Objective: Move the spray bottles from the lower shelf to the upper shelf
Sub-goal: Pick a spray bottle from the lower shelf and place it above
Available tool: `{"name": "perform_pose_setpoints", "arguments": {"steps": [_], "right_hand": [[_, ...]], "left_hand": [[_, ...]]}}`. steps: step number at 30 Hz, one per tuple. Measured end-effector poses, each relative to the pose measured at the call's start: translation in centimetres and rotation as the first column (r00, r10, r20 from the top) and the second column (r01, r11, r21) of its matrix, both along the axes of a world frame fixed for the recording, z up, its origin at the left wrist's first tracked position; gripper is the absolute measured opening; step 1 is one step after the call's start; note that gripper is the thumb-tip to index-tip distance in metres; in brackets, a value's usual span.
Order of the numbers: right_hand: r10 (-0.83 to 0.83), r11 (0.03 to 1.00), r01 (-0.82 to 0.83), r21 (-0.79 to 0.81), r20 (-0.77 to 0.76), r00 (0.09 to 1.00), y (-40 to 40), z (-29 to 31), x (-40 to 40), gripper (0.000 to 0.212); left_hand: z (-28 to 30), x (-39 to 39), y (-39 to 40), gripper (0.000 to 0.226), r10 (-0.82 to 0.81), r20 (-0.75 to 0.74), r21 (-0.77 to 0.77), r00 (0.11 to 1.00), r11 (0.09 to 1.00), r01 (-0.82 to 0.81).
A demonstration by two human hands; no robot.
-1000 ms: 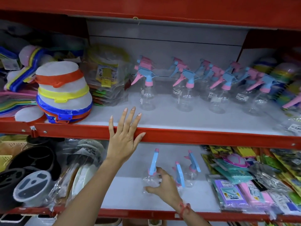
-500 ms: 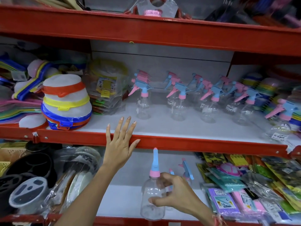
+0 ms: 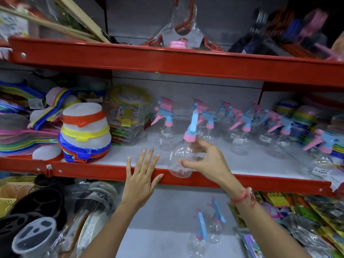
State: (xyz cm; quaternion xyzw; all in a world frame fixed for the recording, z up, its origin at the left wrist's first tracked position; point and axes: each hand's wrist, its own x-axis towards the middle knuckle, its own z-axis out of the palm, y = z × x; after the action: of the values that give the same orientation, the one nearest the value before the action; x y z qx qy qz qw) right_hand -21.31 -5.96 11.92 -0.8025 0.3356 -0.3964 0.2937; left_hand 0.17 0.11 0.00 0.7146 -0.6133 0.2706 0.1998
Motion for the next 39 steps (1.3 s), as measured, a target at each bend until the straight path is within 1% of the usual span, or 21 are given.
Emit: {"name": "perform_pose_setpoints", "arguments": {"steps": [2, 4, 7, 12, 13, 15, 17, 18, 19, 20, 23, 24, 26, 28, 30, 32, 35, 39], "right_hand": [[-0.052, 0.998, 0.051, -0.036, -0.007, 0.999, -1.8, 0.1, 1.4, 0.059], [-0.087, 0.995, 0.085, -0.049, -0.045, 0.995, -3.5, -0.3, 2.9, 0.064], [-0.098, 0.995, 0.094, -0.042, -0.104, 0.990, -5.1, -1.5, 4.6, 0.063], [-0.112, 0.993, 0.107, -0.041, -0.124, 0.986, -6.1, -3.1, 5.3, 0.065], [-0.102, 0.994, 0.097, -0.041, -0.140, 0.985, -6.2, -3.3, 5.3, 0.070], [-0.120, 0.992, 0.115, -0.044, -0.160, 0.980, -6.0, -3.7, 5.5, 0.088], [-0.225, 0.974, 0.220, -0.052, -0.103, 0.969, -5.4, -4.0, 6.2, 0.109], [-0.286, 0.957, 0.283, -0.060, -0.056, 0.956, -5.1, -4.1, 6.7, 0.116], [-0.336, 0.940, 0.335, -0.073, -0.012, 0.942, -4.9, -4.2, 7.2, 0.118], [-0.368, 0.924, 0.369, -0.095, 0.026, 0.929, -4.8, -4.2, 7.6, 0.114], [-0.386, 0.910, 0.394, -0.127, 0.084, 0.919, -4.9, -4.3, 8.1, 0.086], [-0.374, 0.917, 0.382, -0.117, 0.081, 0.924, -5.0, -4.3, 8.0, 0.080], [-0.308, 0.947, 0.312, -0.076, 0.056, 0.950, -5.2, -4.5, 7.7, 0.073], [-0.182, 0.983, 0.182, 0.009, 0.035, 0.983, -5.6, -4.4, 7.0, 0.071], [-0.036, 0.995, 0.035, 0.090, 0.014, 0.999, -6.1, -4.1, 6.1, 0.068], [0.073, 0.987, -0.069, 0.146, -0.025, 0.997, -6.5, -3.7, 5.3, 0.066], [0.186, 0.961, -0.167, 0.222, -0.070, 0.980, -7.2, -3.4, 4.5, 0.066], [0.294, 0.919, -0.269, 0.288, -0.049, 0.954, -7.9, -3.0, 3.7, 0.065]], "left_hand": [[0.1, 0.0, 0.0, 0.063, -0.006, -0.008, 0.004, 1.000, 1.000, 0.006], [0.0, 0.0, 0.0, 0.063, -0.009, -0.010, 0.006, 1.000, 1.000, 0.009], [0.0, 0.1, -0.1, 0.062, -0.005, -0.002, 0.007, 1.000, 1.000, 0.005], [-0.1, 0.3, -0.3, 0.062, -0.002, 0.014, 0.000, 1.000, 1.000, 0.002], [-0.2, 0.3, -0.3, 0.063, -0.001, 0.017, -0.002, 1.000, 1.000, 0.001], [-0.2, 0.3, -0.3, 0.063, 0.002, 0.024, -0.006, 1.000, 1.000, -0.001], [-0.2, 0.3, -0.4, 0.063, 0.000, 0.028, -0.010, 1.000, 1.000, 0.000], [-0.2, 0.3, -0.3, 0.063, -0.002, 0.026, -0.013, 1.000, 1.000, 0.003], [-0.2, 0.3, -0.3, 0.063, -0.004, 0.025, -0.016, 1.000, 1.000, 0.005], [-0.2, 0.3, -0.3, 0.063, -0.006, 0.024, -0.017, 1.000, 1.000, 0.007], [-0.2, 0.2, -0.2, 0.063, -0.009, 0.019, -0.016, 1.000, 1.000, 0.009], [-0.2, 0.2, -0.2, 0.063, -0.011, 0.016, -0.016, 1.000, 1.000, 0.011], [-0.2, 0.2, -0.2, 0.063, -0.011, 0.012, -0.015, 1.000, 1.000, 0.011], [-0.2, 0.2, -0.2, 0.063, -0.010, 0.012, -0.011, 1.000, 1.000, 0.010], [-0.2, 0.2, -0.2, 0.063, -0.008, 0.010, -0.010, 1.000, 1.000, 0.008], [-0.2, 0.1, -0.2, 0.063, -0.003, 0.009, -0.004, 1.000, 1.000, 0.003], [-0.1, 0.0, -0.1, 0.063, 0.005, 0.010, 0.007, 1.000, 1.000, -0.005], [0.0, -0.2, 0.0, 0.063, 0.005, -0.009, 0.007, 1.000, 1.000, -0.005]]}}
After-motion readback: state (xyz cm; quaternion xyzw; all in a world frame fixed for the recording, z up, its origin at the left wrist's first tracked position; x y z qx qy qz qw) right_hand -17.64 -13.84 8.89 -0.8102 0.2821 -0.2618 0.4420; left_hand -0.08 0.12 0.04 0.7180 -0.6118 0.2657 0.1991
